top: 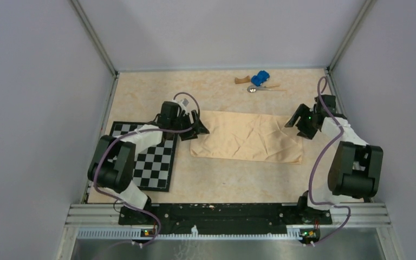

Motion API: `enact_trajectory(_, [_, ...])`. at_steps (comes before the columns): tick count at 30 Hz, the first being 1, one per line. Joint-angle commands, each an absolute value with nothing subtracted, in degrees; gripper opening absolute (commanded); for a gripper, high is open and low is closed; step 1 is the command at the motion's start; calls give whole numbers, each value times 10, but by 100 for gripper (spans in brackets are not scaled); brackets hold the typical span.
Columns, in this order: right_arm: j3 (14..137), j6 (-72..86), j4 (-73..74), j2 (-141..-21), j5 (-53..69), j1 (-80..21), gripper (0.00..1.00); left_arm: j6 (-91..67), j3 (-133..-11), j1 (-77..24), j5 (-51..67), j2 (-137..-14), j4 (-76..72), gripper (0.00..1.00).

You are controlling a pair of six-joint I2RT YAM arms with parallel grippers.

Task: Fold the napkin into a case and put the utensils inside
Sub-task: Fold and flatten the napkin at the center of the board, then smooth out the rectangle-folded napkin at the center of the board.

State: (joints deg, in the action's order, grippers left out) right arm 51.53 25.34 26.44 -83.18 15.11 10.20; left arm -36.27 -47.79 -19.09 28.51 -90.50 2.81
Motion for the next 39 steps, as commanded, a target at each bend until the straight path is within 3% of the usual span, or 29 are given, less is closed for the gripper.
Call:
enact_trajectory(1, [587,232,183,-908,175,104,68,-384,-544,-189,251,-948,-112,78])
enact_trajectory(10, [650,251,139,-1011,206,110,65,-398,-647,-166,254,-1092,-143,78])
enact_trajectory(25, [702,256,79,-1104,209,114,64,-386,-743,-129,250,-1204,-105,79])
enact_trajectory(32, [765,222,126,-1112,221,113,64,-326,-816,-122,245,-1209,-23,84])
enact_trajectory(39, [729,213,176,-1016,244,95,66,-348,-768,-126,303,-1124,-68,87])
